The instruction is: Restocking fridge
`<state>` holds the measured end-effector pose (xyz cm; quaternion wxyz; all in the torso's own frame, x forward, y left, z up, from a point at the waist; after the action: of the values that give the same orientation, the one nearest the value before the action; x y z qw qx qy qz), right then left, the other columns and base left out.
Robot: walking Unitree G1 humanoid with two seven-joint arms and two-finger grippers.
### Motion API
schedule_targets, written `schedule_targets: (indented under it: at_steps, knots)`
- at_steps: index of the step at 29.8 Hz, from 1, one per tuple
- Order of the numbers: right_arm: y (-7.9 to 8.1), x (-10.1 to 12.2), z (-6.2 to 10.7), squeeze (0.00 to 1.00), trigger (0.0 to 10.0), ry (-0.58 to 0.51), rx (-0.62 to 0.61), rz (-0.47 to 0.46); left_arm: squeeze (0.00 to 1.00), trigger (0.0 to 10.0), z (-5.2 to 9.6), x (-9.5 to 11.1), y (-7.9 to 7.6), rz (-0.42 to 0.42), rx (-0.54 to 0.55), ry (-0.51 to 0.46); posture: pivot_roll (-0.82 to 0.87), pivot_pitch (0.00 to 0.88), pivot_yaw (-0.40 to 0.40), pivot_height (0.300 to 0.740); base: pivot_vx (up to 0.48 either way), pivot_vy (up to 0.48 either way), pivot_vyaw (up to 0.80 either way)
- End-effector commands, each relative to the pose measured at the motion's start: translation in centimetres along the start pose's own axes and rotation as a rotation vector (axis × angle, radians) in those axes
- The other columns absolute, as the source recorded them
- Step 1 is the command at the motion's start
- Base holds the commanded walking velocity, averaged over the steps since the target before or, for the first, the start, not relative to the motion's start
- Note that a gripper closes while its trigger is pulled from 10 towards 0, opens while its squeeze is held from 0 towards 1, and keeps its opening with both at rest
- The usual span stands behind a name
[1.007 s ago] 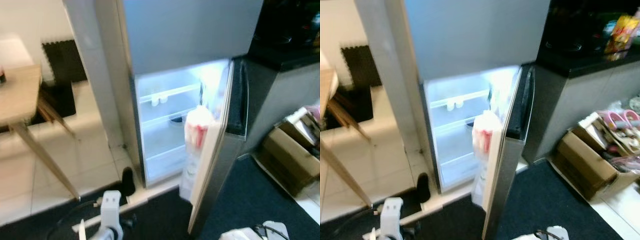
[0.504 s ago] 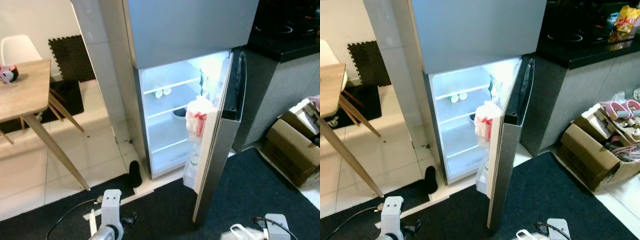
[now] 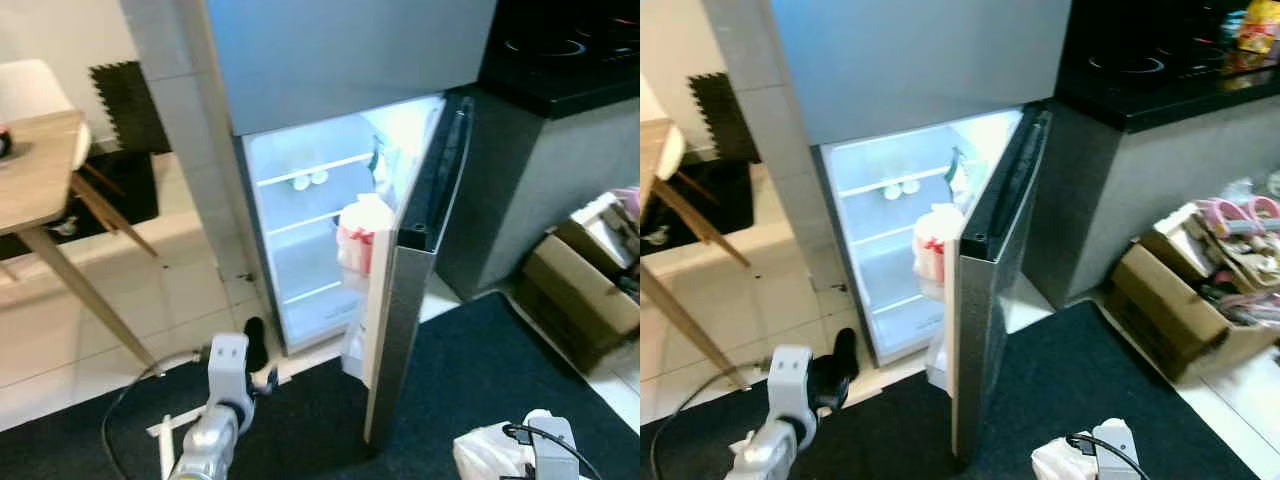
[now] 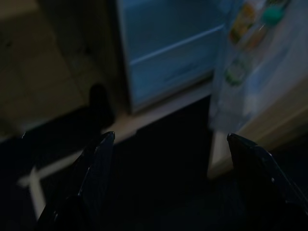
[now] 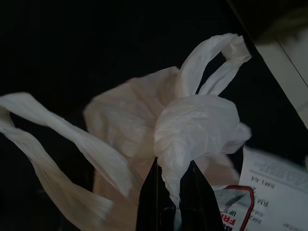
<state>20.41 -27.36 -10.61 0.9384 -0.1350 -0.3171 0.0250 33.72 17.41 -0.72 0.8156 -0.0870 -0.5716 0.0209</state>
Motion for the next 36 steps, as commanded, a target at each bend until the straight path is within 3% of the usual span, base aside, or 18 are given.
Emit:
schedule_targets:
  at_steps: [1,3,4,11,12,13,14,15,18,19,20,22,23,27,30,32,35,36]
  knots:
    - [0.2,-0.2,0.0,0.00,10.0,0.004,0.002,-0.013,0.00,10.0,-0.1,0.3,0.8,-0.020,0.025,0.003,-0.12,0.057,0.013,0.740,0.000,0.000,0.00]
    - [0.2,-0.3,0.1,0.00,10.0,0.005,0.002,-0.013,0.00,9.6,-0.5,0.9,0.5,-0.016,0.009,0.000,-0.12,0.059,0.013,0.740,0.000,0.000,0.00]
    - [0.2,-0.4,0.1,0.00,10.0,0.006,0.001,-0.015,0.00,0.0,-1.4,2.2,-0.3,-0.018,-0.033,-0.007,-0.13,0.060,0.016,0.740,0.000,0.000,0.00]
    - [0.3,-0.5,0.1,0.00,10.0,0.009,-0.003,-0.021,0.00,0.0,-2.9,4.6,-3.1,-0.045,-0.154,-0.003,-0.14,0.066,0.030,0.740,0.000,0.000,0.00]
    - [0.3,-0.7,0.2,0.00,10.0,0.011,-0.008,-0.028,0.00,2.3,-3.4,5.3,-5.3,-0.068,-0.259,0.005,-0.14,0.071,0.041,0.740,0.000,0.000,0.00]
    - [0.4,-0.9,0.3,0.00,10.0,0.014,-0.011,-0.033,0.00,8.9,-3.6,5.9,-7.4,-0.101,-0.359,0.009,-0.14,0.072,0.046,0.740,0.000,0.000,0.00]
    - [0.4,-1.0,0.3,0.00,10.0,0.015,-0.013,-0.037,0.00,8.9,-3.6,6.2,-8.7,-0.123,-0.420,0.011,-0.14,0.072,0.046,0.740,0.000,0.000,0.00]
    - [0.5,-1.2,0.3,0.00,10.0,0.017,-0.015,-0.040,0.00,10.0,-3.4,6.4,-10.1,-0.133,-0.493,0.014,-0.14,0.074,0.049,0.740,0.000,0.000,0.00]
    - [0.6,-1.4,0.4,0.00,10.0,0.021,-0.016,-0.044,0.00,10.0,-3.2,6.4,-11.6,-0.158,-0.566,0.022,-0.14,0.077,0.053,0.740,0.000,0.000,0.00]
    - [1.1,-1.7,0.5,0.00,10.0,0.026,-0.016,-0.048,0.00,10.0,-2.9,6.3,-13.5,-0.193,-0.654,0.039,-0.14,0.078,0.057,0.740,0.000,0.000,0.00]
    - [1.5,-1.9,0.5,0.00,10.0,0.029,-0.015,-0.050,0.00,10.0,-2.8,6.1,-14.3,-0.215,-0.684,0.048,-0.14,0.081,0.059,0.740,0.000,0.000,0.00]
    - [1.9,-2.0,0.5,0.00,10.0,0.031,-0.014,-0.051,0.00,10.0,-2.7,6.0,-14.8,-0.227,-0.703,0.051,-0.14,0.081,0.059,0.740,0.000,0.000,0.00]
    - [2.7,-2.1,0.6,0.00,10.0,0.035,-0.010,-0.055,0.00,10.0,-2.5,6.0,-16.1,-0.247,-0.745,0.048,-0.14,0.086,0.065,0.740,0.000,0.000,0.00]
    - [4.0,-1.9,0.6,0.00,10.0,0.033,-0.005,-0.064,0.00,10.0,-2.0,5.5,-18.5,-0.277,-0.814,0.065,-0.14,0.094,0.076,0.740,0.000,0.000,0.00]
    - [4.2,-2.0,0.7,0.00,10.0,0.034,-0.005,-0.066,0.00,10.0,-1.6,5.2,-19.6,-0.293,-0.858,0.078,-0.14,0.098,0.083,0.740,0.000,0.000,0.00]
    - [4.0,-2.1,0.7,0.00,10.0,0.036,-0.009,-0.070,0.00,10.0,-1.1,5.1,-21.6,-0.295,-0.910,0.078,-0.15,0.102,0.092,0.740,0.000,0.000,0.00]
    - [4.0,-2.1,0.7,0.00,10.0,0.036,-0.010,-0.071,0.00,10.0,-1.1,5.1,-21.7,-0.294,-0.915,0.078,-0.15,0.102,0.092,0.740,0.000,0.000,0.00]
    - [4.0,-2.2,0.8,0.00,10.0,0.035,-0.016,-0.076,0.00,10.0,-0.9,5.4,-23.1,-0.306,-0.935,0.064,-0.16,0.111,0.117,0.740,0.000,0.000,0.00]
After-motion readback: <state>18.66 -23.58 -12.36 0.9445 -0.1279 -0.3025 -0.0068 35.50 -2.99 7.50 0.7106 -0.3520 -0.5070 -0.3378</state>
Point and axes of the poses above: a point about 5 cm out from each wrist's last joint towards the gripper, its own z axis pointing back from the gripper into the wrist, its own x axis along the axis of the wrist's last joint, y = z × x, the point moved 5 cm from there along -z, pointing out of the wrist towards the gripper, and after that the axes turned 7 degrees about z, right-handed, at the moved point
